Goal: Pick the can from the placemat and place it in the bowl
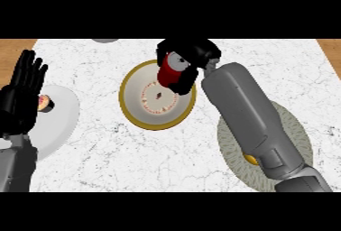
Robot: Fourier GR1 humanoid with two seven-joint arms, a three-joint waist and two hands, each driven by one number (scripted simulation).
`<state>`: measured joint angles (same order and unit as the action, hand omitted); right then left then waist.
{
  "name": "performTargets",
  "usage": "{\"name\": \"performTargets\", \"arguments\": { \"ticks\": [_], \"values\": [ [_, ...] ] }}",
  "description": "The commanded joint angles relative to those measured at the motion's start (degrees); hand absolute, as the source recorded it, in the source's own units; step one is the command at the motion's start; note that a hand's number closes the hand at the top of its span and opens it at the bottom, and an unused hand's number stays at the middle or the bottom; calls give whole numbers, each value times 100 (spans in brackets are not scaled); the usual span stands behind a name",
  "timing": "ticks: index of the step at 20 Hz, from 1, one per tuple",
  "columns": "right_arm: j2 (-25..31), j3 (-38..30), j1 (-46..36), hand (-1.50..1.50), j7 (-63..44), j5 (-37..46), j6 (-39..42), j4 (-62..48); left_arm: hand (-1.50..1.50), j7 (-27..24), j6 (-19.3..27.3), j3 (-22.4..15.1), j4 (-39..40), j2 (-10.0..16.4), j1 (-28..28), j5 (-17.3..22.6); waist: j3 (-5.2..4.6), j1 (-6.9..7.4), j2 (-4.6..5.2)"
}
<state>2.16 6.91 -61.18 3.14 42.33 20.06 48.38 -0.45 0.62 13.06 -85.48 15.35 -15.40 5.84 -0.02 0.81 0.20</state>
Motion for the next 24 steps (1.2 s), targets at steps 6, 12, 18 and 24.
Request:
{"name": "performTargets", "arguments": {
  "ticks": [6,12,18,24],
  "values": [
    [-213,191,68,-150,-251,-576,-1181,-1593,0,17,-235,33,12,94,13,139,1,165,40],
    [-215,7,94,-150,405,-1987,-1514,-1863,0,82,16,-81,250,-14,-484,-37,6,246,77],
    [-216,-767,123,-150,1204,-2343,-2709,-1933,0,-109,-66,-72,182,-55,-229,-12,6,144,63],
    [559,-1651,-417,-150,1236,-2755,-2529,-2493,0,-149,-81,46,329,27,-269,18,4,113,83]
  ]
}}
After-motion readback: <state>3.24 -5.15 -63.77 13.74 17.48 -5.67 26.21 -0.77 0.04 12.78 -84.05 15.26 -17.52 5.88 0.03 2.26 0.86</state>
